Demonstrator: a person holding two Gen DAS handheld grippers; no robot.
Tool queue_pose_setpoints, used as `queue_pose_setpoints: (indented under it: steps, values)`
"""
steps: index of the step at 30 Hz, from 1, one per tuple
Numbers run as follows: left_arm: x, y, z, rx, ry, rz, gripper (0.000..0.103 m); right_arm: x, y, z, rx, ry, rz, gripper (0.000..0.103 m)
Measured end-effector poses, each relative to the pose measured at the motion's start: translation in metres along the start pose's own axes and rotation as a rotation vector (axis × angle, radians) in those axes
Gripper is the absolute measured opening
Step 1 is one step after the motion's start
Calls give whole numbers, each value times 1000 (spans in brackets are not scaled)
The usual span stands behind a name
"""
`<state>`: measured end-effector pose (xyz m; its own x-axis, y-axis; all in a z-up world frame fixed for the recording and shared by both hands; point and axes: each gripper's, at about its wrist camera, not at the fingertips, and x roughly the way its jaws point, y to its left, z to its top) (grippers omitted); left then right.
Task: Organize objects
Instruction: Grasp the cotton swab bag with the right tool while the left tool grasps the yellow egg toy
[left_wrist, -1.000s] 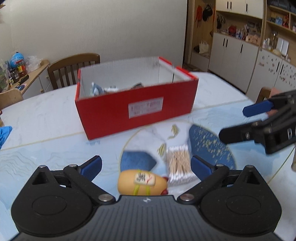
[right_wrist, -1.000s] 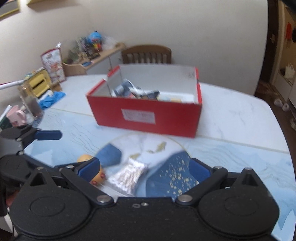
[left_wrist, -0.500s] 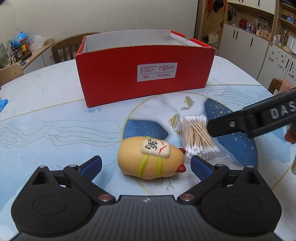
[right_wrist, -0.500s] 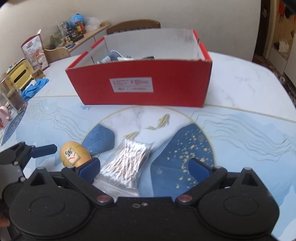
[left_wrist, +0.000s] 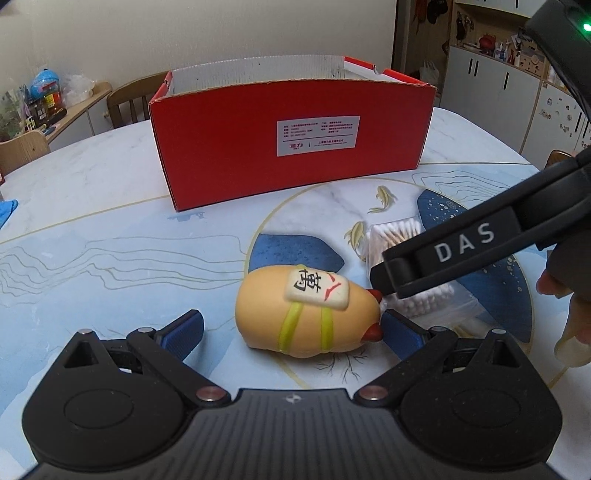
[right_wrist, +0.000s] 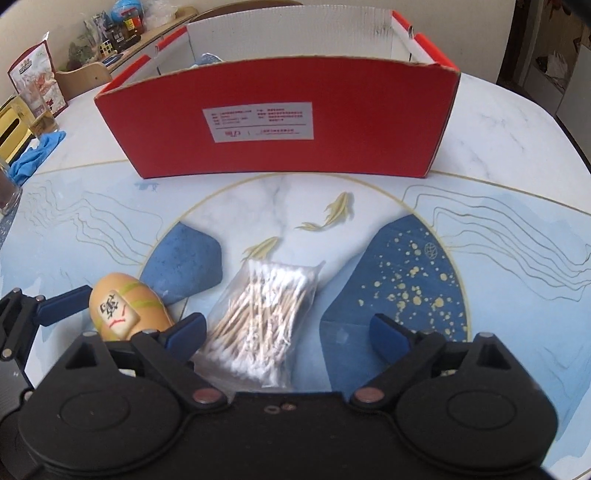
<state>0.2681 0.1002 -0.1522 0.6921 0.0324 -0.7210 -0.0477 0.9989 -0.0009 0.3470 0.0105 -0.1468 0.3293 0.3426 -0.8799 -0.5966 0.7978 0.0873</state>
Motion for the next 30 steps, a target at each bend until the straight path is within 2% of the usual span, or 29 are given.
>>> queue_pose_setpoints:
  steps: [11, 19, 21, 30]
  values:
    - [1, 2, 1, -16, -10, -10, 100, 6, 5, 4, 10, 25, -3, 87]
    - [-2, 0, 2, -5, -15, -37, 83, 5, 7, 2, 5, 44, -45, 82]
    - [-3, -1, 2, 5, -12, -50, 77, 3, 6, 1, 8, 46, -45, 76]
    - [-3, -3, 4, 18, 16, -42, 75, -10, -10, -8, 41, 52, -12, 44]
